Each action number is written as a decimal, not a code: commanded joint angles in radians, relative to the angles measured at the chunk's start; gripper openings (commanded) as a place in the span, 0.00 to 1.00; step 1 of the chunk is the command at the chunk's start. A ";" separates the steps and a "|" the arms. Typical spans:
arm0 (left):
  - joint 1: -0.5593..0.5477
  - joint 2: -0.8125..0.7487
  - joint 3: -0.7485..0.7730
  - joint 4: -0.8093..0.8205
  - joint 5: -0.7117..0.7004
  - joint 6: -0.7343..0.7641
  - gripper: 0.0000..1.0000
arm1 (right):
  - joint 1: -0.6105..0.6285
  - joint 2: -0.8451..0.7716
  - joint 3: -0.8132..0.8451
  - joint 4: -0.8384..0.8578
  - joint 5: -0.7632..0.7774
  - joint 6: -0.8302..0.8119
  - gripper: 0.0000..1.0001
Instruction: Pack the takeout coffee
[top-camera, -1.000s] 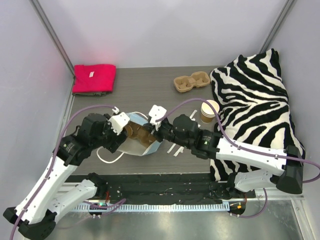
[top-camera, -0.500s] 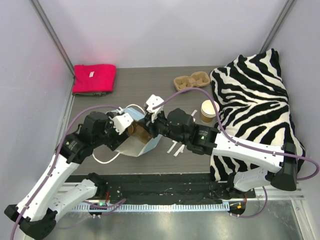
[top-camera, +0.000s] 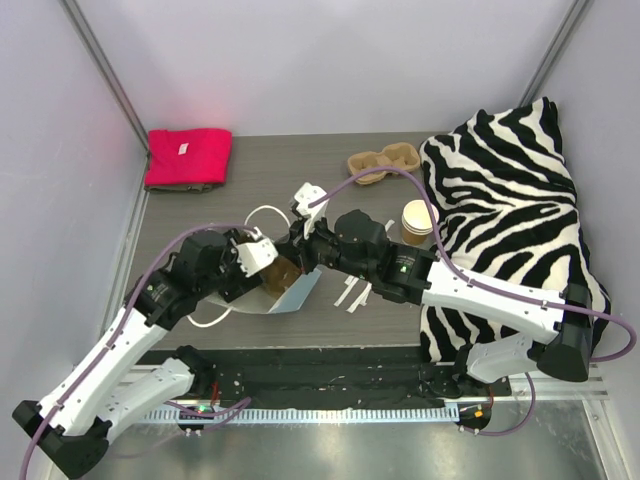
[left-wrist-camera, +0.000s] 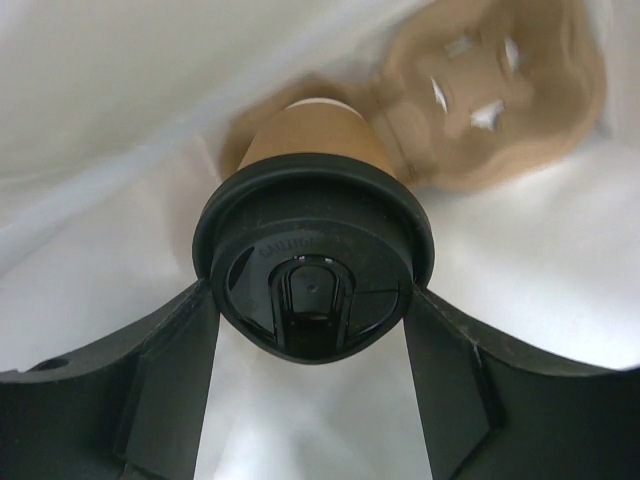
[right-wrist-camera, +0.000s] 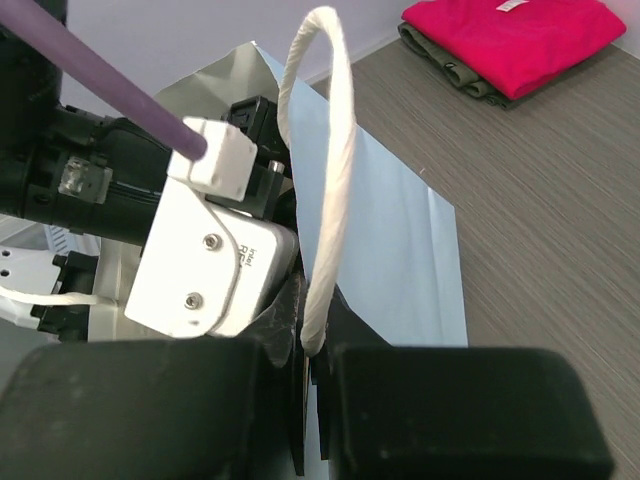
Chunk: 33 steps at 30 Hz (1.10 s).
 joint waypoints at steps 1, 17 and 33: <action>-0.005 -0.019 -0.049 0.060 -0.030 0.058 0.42 | 0.002 -0.002 0.026 0.082 -0.053 0.006 0.01; -0.006 -0.005 -0.173 0.215 -0.008 0.141 0.42 | -0.008 -0.040 -0.089 0.132 -0.135 -0.082 0.01; -0.005 0.056 -0.265 0.338 -0.003 0.194 0.41 | -0.035 -0.043 -0.086 0.149 -0.205 -0.174 0.01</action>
